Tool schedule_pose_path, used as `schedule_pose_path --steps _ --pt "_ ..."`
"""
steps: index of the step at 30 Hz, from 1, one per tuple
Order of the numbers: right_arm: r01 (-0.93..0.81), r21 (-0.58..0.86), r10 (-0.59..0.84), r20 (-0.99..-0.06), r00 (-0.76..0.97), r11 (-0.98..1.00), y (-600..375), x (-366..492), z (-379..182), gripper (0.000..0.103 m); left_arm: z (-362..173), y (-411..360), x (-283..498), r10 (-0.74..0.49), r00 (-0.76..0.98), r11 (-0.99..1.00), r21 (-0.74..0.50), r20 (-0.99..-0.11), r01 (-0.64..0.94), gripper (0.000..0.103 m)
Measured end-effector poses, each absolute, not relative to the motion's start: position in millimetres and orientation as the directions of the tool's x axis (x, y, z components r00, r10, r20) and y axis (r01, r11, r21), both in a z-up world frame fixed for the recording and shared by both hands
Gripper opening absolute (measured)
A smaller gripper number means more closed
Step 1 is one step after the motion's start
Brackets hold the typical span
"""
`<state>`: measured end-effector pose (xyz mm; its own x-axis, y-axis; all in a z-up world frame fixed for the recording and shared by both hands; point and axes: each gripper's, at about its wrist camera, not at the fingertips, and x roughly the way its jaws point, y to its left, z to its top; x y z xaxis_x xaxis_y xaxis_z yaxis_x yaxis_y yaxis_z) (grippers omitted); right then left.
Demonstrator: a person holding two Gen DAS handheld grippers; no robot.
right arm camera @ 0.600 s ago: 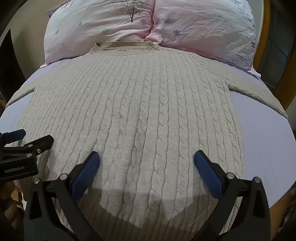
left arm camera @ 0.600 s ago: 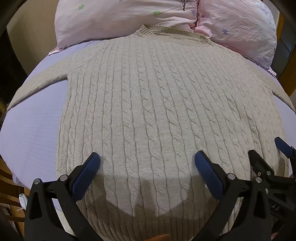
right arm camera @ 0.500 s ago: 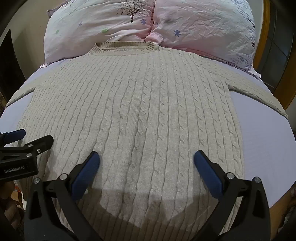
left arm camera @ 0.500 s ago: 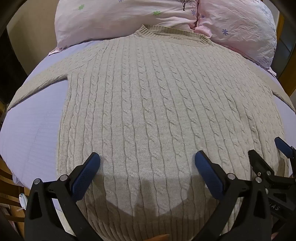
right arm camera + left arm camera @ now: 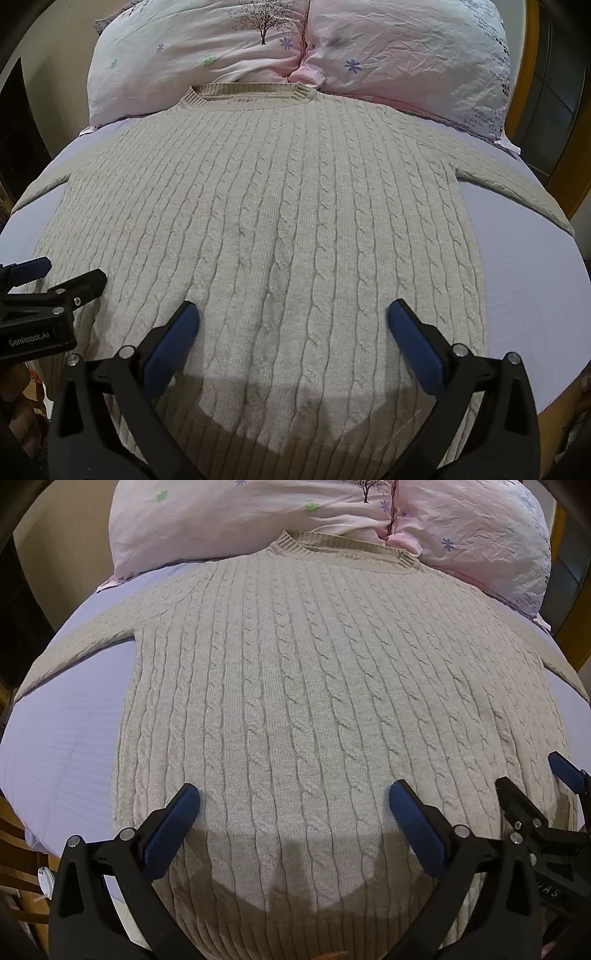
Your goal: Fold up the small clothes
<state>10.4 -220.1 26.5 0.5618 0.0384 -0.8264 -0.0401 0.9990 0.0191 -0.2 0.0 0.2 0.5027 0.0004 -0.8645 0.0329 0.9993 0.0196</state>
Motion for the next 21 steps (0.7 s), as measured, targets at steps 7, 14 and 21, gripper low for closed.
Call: schedule_pose_path --steps 7,14,21 --pt "-0.040 0.019 0.038 -0.826 0.562 0.999 -220.1 10.2 26.4 0.101 0.3 -0.1 0.0 0.000 0.504 0.999 0.020 -0.863 0.033 0.102" --pt "-0.040 0.019 0.038 -0.826 0.562 0.999 -219.8 10.2 26.0 0.101 5.2 -1.8 3.1 0.001 0.505 0.999 0.020 -0.863 0.032 0.102" --pt "-0.040 0.019 0.038 -0.826 0.562 0.999 -219.7 10.3 25.9 0.101 4.8 -1.6 2.0 0.000 0.507 0.999 0.020 -0.862 0.033 0.102"
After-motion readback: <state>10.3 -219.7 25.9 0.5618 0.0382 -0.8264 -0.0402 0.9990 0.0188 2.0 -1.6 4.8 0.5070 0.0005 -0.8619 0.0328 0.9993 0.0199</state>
